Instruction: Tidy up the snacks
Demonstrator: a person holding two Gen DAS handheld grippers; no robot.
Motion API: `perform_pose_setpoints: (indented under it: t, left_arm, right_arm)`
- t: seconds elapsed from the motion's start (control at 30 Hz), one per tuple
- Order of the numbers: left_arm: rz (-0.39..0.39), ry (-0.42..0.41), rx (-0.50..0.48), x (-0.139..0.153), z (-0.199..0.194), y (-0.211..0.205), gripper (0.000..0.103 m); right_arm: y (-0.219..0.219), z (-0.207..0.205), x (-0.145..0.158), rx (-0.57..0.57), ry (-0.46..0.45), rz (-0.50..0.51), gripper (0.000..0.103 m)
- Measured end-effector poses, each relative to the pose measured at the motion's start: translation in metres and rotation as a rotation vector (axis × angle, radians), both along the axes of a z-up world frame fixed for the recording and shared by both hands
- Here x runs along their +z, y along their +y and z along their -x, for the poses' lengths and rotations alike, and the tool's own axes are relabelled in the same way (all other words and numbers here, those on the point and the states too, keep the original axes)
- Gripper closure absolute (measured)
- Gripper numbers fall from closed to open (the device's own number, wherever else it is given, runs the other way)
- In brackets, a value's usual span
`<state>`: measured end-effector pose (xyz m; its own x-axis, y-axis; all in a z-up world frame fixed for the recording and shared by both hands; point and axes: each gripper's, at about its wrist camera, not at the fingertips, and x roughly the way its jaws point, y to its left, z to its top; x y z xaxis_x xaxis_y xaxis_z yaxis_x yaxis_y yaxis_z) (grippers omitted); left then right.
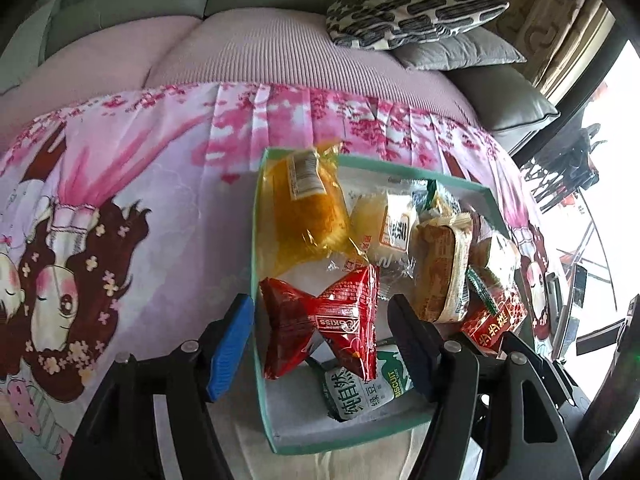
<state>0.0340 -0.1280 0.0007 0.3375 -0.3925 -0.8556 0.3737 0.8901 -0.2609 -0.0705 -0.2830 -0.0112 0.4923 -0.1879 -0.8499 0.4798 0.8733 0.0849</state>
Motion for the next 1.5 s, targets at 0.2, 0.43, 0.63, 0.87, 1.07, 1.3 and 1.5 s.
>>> perform_pose_setpoints:
  t: [0.2, 0.43, 0.63, 0.87, 1.07, 1.3, 1.5]
  left_arm:
    - [-0.059, -0.073, 0.044, 0.009, 0.000, 0.009, 0.028]
    - [-0.217, -0.065, 0.131, -0.007, -0.009, 0.022, 0.021]
    - [-0.247, -0.048, 0.172, -0.016, -0.013, 0.034, 0.017]
    - [-0.254, -0.087, 0.197, -0.013, -0.012, 0.038, 0.010]
    - [-0.271, -0.098, 0.199, -0.016, -0.012, 0.036, 0.010]
    - [-0.311, -0.119, 0.189, -0.017, -0.009, 0.029, 0.010]
    - [-0.325, -0.097, 0.193, -0.018, -0.010, 0.027, 0.010]
  right_arm:
    - [0.002, 0.002, 0.008, -0.005, -0.033, 0.015, 0.026]
    - [0.001, 0.003, 0.009, -0.012, -0.041, 0.022, 0.026]
    - [0.001, 0.003, 0.009, -0.012, -0.047, 0.028, 0.025]
    - [0.000, 0.002, 0.008, -0.014, -0.062, 0.029, 0.022]
    - [-0.002, 0.004, 0.011, -0.026, -0.092, 0.027, 0.000]
    - [-0.001, 0.005, 0.015, -0.030, -0.119, 0.032, 0.000]
    - [0.000, 0.005, 0.016, -0.024, -0.122, 0.032, 0.000]
